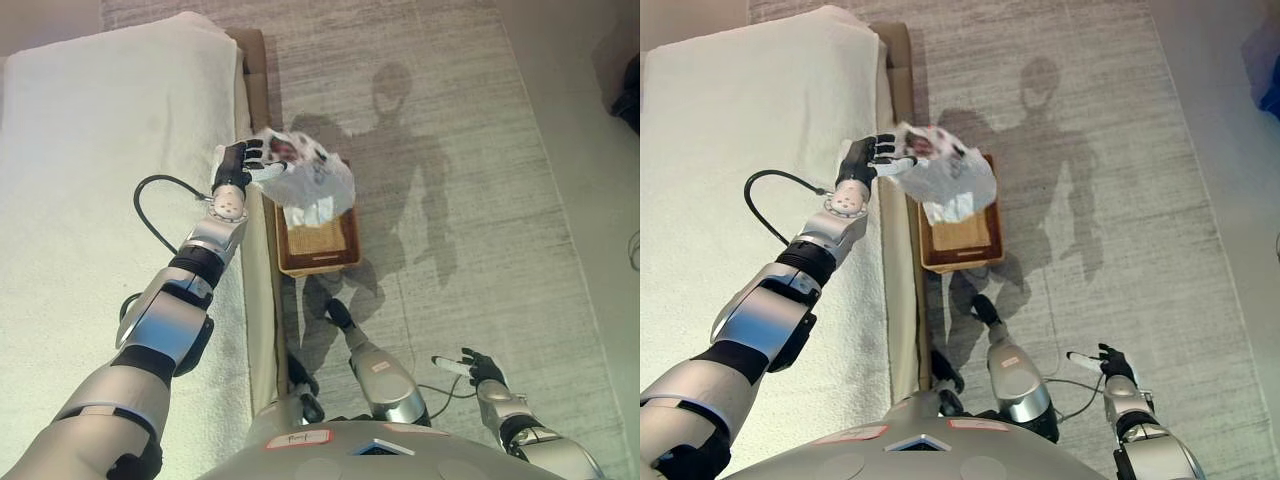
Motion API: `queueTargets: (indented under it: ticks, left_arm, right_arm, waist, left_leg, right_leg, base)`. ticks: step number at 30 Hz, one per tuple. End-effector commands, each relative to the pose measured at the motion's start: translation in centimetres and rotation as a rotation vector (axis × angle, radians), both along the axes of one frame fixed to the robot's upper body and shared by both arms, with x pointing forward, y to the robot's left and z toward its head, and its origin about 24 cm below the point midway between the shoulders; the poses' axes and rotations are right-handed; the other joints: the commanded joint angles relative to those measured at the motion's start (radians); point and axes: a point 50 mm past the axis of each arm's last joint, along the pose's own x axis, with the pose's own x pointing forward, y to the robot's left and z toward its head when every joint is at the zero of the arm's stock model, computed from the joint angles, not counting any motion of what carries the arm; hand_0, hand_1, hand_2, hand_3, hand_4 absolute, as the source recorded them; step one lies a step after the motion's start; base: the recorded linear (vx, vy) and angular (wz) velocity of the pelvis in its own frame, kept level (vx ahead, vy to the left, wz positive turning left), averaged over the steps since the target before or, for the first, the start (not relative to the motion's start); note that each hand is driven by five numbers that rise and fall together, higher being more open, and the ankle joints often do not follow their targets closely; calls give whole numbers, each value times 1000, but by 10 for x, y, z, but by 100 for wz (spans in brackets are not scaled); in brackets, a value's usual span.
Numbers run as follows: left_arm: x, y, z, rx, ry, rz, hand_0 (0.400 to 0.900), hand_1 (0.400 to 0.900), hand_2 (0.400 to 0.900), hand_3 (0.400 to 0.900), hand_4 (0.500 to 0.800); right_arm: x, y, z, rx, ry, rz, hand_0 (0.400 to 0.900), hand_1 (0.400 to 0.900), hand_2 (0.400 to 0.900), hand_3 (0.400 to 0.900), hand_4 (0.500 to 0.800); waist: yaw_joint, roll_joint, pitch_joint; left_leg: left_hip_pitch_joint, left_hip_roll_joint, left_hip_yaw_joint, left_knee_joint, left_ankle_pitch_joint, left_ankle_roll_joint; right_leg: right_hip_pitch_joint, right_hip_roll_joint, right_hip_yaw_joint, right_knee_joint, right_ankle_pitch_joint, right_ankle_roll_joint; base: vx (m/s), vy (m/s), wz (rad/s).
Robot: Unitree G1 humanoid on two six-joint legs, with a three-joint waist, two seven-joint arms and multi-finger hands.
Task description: Put the clothes on the bed into the basket.
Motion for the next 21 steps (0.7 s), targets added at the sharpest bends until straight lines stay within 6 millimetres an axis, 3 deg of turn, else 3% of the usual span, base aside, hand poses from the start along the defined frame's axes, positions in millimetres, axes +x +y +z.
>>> queueTargets:
  ticks: [1, 8, 12, 17, 21]
  left_arm:
    - [27, 1, 67, 4, -222, -5, 900, 900, 900, 900, 800]
    - [20, 3, 48, -21, -180, -4, 900, 900, 900, 900, 800]
    - [9, 9, 24, -48, -126, 15, 900, 900, 900, 900, 800]
    - [-26, 14, -37, -66, 28, 10, 900, 900, 900, 900, 800]
    - [-76, 34, -94, -72, 198, 44, 900, 900, 900, 900, 800]
  right_arm:
    - [-24, -44, 12, -112, 73, -59, 900, 900, 900, 900, 800]
    - [-26, -39, 9, -97, 86, -41, 900, 900, 900, 900, 800]
    - [-29, -34, 6, -84, 106, -30, 900, 900, 900, 900, 800]
    - [-34, -21, -1, -45, 151, 2, 900, 900, 900, 900, 800]
    - [-36, -15, -4, -22, 167, 17, 900, 900, 900, 900, 800]
  waist:
    - [-15, 48, 4]
    - [5, 41, -3]
    - [26, 35, -6]
    - [71, 15, -17]
    - [120, 2, -31]
  left_leg:
    - [19, 53, -94, 6, -26, -52]
    - [15, 52, -105, 6, 2, -50]
    - [25, 51, -133, 6, 6, -50]
    - [55, 47, -180, 6, 9, -47]
    - [79, 43, -212, 6, 9, -42]
  right_leg:
    - [106, 5, -48, 1, -133, 26]
    - [115, 4, -65, 1, -121, 17]
    - [141, -1, -92, 1, -128, 13]
    - [195, -4, -139, 1, -140, 4]
    - [237, -7, -173, 1, -151, 0]
  base:
    - [-24, -26, 10]
    - [-60, -49, 10]
    - [-47, -31, 22]
    - [-53, -41, 36]
    - [-71, -6, 32]
